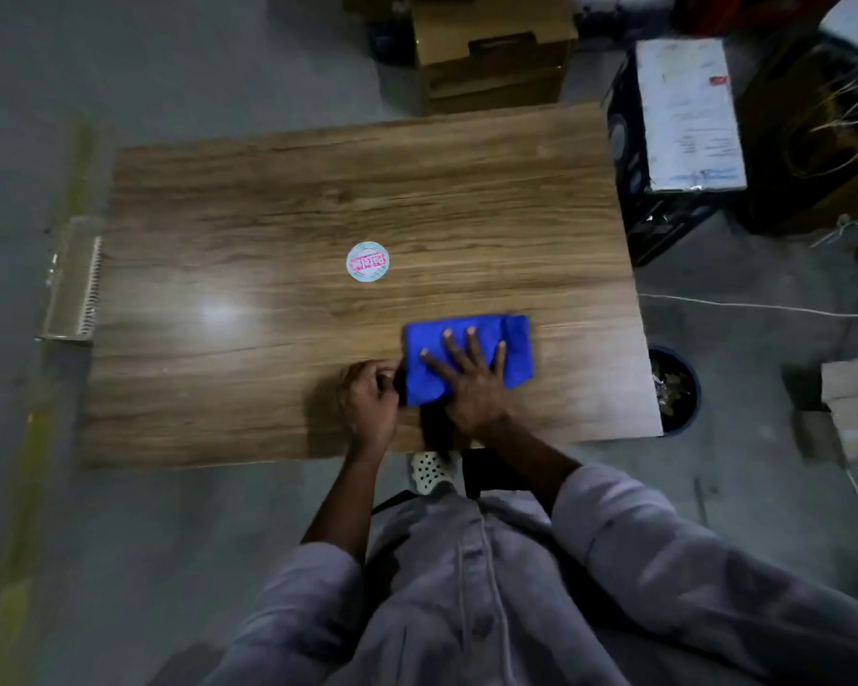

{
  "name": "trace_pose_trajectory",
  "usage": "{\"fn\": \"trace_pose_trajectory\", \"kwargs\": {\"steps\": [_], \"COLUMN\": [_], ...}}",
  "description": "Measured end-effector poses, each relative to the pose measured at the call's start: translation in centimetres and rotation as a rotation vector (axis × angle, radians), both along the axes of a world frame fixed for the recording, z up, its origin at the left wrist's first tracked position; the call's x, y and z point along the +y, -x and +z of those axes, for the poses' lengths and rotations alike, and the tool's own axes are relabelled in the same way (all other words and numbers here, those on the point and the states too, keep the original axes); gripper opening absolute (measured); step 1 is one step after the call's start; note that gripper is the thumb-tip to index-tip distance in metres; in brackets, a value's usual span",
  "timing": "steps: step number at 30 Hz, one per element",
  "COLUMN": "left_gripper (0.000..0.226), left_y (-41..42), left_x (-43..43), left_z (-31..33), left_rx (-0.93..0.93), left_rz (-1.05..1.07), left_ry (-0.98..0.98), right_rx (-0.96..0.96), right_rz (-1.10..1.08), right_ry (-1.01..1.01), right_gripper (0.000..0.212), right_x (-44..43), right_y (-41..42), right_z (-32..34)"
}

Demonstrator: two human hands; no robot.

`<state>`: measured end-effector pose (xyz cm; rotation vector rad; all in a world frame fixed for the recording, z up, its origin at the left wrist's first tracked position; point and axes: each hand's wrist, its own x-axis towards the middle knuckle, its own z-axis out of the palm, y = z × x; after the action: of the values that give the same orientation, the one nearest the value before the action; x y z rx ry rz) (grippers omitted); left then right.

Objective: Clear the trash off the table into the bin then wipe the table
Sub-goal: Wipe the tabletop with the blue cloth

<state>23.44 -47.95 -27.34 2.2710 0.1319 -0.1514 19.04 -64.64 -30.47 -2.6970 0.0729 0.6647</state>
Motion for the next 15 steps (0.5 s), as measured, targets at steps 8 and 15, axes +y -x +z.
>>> {"fn": "trace_pose_trajectory", "kwargs": {"steps": [8, 15], "left_gripper": [0.03, 0.026], "left_y": [-2.3, -3.5], "left_x": [-3.2, -5.5], "left_z": [-1.2, -1.1], "left_rx": [-0.052, -0.091], "left_rz": [-0.086, -0.109], "left_ry": [-0.013, -0.043], "right_rx": [0.19, -0.011], "right_rz": [0.102, -0.611], "right_ry": [-0.521, -0.146], "right_gripper": [0.062, 0.058], "right_x": [-1.0, -14.9], "right_y": [1.8, 0.6], "right_z": [5.4, 10.9]}}
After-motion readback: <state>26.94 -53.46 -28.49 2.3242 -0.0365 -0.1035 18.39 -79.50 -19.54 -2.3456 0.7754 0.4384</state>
